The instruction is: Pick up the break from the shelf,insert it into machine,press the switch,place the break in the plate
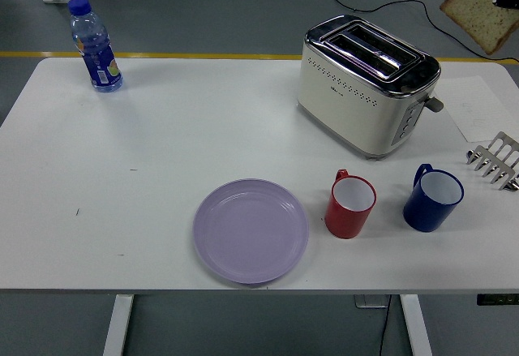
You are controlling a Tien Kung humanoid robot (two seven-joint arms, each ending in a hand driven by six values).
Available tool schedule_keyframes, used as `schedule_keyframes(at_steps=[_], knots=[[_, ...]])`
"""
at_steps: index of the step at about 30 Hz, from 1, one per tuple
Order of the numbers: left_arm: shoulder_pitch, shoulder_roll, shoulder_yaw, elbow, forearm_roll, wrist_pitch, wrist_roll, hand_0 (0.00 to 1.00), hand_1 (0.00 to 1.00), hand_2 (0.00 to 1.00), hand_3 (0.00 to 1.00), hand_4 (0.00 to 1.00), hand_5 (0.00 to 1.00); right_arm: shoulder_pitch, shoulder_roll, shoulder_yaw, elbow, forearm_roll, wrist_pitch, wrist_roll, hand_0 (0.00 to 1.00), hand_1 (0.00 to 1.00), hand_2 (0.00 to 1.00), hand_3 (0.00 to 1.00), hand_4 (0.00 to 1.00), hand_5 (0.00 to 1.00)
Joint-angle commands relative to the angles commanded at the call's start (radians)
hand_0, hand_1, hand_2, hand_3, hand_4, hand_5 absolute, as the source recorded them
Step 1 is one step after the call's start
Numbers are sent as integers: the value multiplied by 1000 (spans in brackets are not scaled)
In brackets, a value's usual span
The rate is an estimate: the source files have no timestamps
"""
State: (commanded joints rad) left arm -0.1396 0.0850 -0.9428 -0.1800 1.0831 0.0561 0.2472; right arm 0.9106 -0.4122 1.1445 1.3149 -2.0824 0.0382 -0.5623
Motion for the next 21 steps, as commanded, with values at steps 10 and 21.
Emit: schedule_keyframes(at_steps=[10,21], knots=[[0,0,3,0,-5,0,1,682,691,675,561,288,828,70,74,-57,-58,10,8,-8,225,198,328,431,413,2],[-3,1,6,0,-8,0,2,683,692,675,561,289,829,125,146,-111,-114,26,1,-3,216,187,323,427,434,2]])
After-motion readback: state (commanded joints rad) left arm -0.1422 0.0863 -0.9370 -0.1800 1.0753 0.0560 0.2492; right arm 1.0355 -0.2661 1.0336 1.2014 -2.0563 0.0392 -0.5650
